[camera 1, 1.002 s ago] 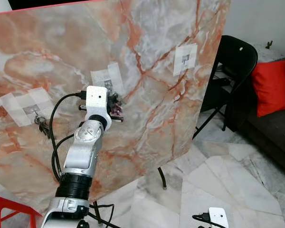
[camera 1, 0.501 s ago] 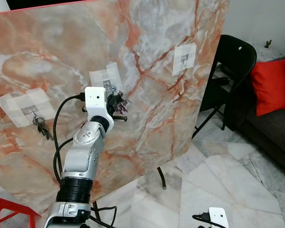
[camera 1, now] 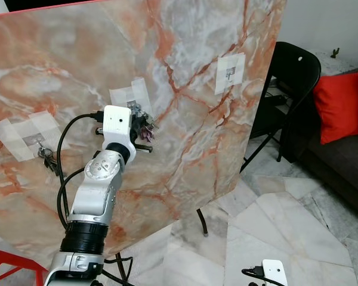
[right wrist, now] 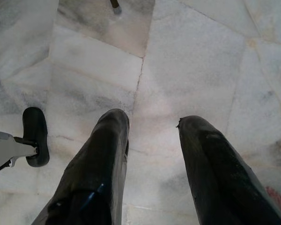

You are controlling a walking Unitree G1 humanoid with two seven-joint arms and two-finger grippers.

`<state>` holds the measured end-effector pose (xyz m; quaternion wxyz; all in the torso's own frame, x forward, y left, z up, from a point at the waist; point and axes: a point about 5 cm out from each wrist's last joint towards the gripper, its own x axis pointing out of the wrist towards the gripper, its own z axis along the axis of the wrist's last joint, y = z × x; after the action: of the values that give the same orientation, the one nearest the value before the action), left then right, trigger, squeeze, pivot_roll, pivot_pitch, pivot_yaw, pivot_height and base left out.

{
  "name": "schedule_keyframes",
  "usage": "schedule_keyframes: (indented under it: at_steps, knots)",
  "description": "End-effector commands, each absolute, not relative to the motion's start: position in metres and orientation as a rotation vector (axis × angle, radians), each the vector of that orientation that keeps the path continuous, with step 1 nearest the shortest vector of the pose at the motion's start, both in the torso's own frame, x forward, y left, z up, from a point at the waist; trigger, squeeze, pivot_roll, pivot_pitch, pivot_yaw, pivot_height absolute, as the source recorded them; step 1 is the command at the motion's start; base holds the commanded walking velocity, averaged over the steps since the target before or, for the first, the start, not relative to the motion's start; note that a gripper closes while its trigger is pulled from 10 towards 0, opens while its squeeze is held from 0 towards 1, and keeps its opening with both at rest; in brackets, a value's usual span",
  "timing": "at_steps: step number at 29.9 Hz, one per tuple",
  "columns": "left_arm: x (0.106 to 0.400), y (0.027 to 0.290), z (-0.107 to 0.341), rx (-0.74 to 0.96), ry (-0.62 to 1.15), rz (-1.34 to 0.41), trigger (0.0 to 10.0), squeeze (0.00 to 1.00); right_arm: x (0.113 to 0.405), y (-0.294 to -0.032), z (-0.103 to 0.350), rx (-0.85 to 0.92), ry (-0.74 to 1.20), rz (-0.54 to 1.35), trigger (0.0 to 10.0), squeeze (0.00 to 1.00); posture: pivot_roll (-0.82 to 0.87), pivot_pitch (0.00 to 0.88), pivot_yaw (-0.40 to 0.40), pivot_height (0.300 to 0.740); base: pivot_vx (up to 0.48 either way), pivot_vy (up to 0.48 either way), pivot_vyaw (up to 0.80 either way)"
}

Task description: Hang keys on a hook

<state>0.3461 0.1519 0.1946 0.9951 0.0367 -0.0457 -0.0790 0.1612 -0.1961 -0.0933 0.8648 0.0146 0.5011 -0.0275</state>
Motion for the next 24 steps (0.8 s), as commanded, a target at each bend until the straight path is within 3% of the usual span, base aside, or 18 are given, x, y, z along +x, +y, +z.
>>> schedule_keyframes:
  at_steps: [1,15,24]
  knots:
    - [0.343,0.158,0.199,0.093,-0.121,-0.148,10.0,0.0,0.161,-0.196,-0.093,0.031,1.047,-0.063,10.0,0.0,0.05,0.0,-0.026,0.722,0.0,0.0,0.0]
    - [0.34,0.173,0.197,0.014,-0.113,-0.124,10.0,0.0,0.161,-0.197,-0.093,0.025,1.048,-0.057,10.0,0.0,0.06,0.0,-0.03,0.722,0.0,0.0,0.0]
    - [0.338,0.165,0.184,-0.093,-0.042,-0.191,10.0,0.0,0.161,-0.197,-0.093,0.023,1.047,-0.059,10.0,0.0,0.05,0.0,-0.031,0.722,0.0,0.0,0.0]
